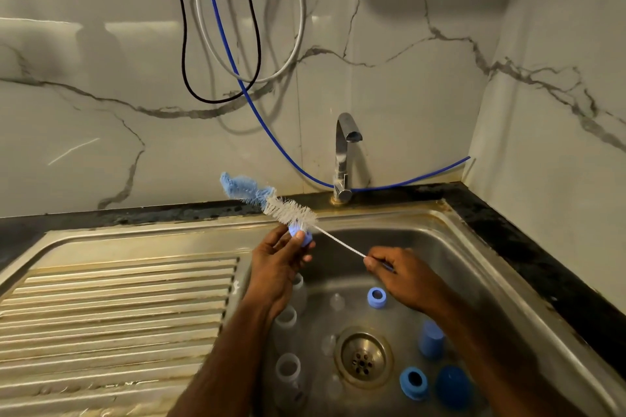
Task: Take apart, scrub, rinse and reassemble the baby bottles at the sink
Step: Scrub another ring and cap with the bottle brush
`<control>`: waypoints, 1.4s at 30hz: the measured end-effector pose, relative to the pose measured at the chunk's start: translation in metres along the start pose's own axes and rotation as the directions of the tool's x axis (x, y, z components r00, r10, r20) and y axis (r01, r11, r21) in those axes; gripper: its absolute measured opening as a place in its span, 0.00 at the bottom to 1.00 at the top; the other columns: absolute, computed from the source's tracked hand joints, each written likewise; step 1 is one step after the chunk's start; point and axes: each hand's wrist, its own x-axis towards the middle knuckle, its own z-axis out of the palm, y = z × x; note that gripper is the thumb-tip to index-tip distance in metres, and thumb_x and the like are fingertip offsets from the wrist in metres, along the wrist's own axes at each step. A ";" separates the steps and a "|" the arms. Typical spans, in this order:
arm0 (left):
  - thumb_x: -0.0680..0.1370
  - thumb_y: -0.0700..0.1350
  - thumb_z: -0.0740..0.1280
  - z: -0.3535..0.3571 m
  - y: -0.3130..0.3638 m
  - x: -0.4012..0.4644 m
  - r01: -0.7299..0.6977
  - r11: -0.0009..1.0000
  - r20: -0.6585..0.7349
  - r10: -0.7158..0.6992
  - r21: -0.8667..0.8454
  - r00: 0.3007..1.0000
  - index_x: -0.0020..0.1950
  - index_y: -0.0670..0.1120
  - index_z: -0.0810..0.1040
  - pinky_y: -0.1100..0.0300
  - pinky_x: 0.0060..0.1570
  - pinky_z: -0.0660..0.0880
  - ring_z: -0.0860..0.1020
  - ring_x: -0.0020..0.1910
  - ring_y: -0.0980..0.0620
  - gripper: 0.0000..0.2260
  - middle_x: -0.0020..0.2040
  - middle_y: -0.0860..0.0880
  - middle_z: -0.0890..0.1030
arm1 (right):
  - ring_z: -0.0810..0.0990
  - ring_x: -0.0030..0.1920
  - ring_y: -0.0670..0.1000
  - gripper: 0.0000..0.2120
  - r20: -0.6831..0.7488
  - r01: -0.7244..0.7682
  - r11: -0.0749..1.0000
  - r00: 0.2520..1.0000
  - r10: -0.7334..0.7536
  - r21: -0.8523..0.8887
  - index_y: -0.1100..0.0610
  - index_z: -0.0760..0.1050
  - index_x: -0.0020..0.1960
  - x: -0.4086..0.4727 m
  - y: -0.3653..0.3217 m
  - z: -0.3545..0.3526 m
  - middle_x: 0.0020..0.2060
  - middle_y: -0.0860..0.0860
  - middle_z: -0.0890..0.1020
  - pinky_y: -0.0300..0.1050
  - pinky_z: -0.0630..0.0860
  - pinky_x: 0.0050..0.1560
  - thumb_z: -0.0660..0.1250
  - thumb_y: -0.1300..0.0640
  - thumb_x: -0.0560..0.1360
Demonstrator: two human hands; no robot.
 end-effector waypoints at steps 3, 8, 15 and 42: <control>0.73 0.40 0.71 -0.004 0.003 0.003 0.014 0.988 -0.067 -0.025 -0.156 0.997 0.64 0.42 0.78 0.55 0.49 0.84 0.84 0.53 0.42 0.19 0.57 0.38 0.84 | 0.79 0.37 0.49 0.11 0.006 -0.032 0.999 0.999 0.032 0.001 0.51 0.77 0.42 0.002 0.005 -0.003 0.35 0.51 0.80 0.50 0.78 0.43 0.62 0.51 0.82; 0.74 0.41 0.70 -0.010 0.009 0.006 0.031 0.971 -0.080 -0.051 -0.235 0.995 0.63 0.42 0.79 0.52 0.50 0.84 0.84 0.56 0.42 0.18 0.60 0.38 0.83 | 0.77 0.35 0.44 0.13 0.051 -0.014 0.999 0.999 0.011 0.040 0.49 0.76 0.39 -0.003 0.001 -0.005 0.32 0.45 0.78 0.43 0.75 0.41 0.63 0.53 0.82; 0.74 0.40 0.69 -0.001 0.007 0.002 0.060 0.957 -0.073 -0.084 -0.283 0.994 0.65 0.38 0.77 0.50 0.53 0.83 0.84 0.56 0.41 0.20 0.61 0.35 0.82 | 0.76 0.34 0.48 0.12 -0.004 -0.020 0.999 1.000 0.021 0.042 0.53 0.76 0.40 -0.001 0.005 -0.008 0.33 0.51 0.78 0.51 0.75 0.42 0.63 0.53 0.81; 0.78 0.35 0.68 -0.002 0.000 0.004 0.014 1.000 -0.114 -0.013 0.003 0.993 0.62 0.40 0.79 0.51 0.55 0.81 0.85 0.52 0.42 0.13 0.52 0.40 0.86 | 0.78 0.37 0.50 0.12 0.000 -0.010 1.000 1.000 0.010 -0.002 0.50 0.76 0.41 -0.001 0.001 -0.004 0.34 0.50 0.79 0.52 0.77 0.43 0.62 0.52 0.82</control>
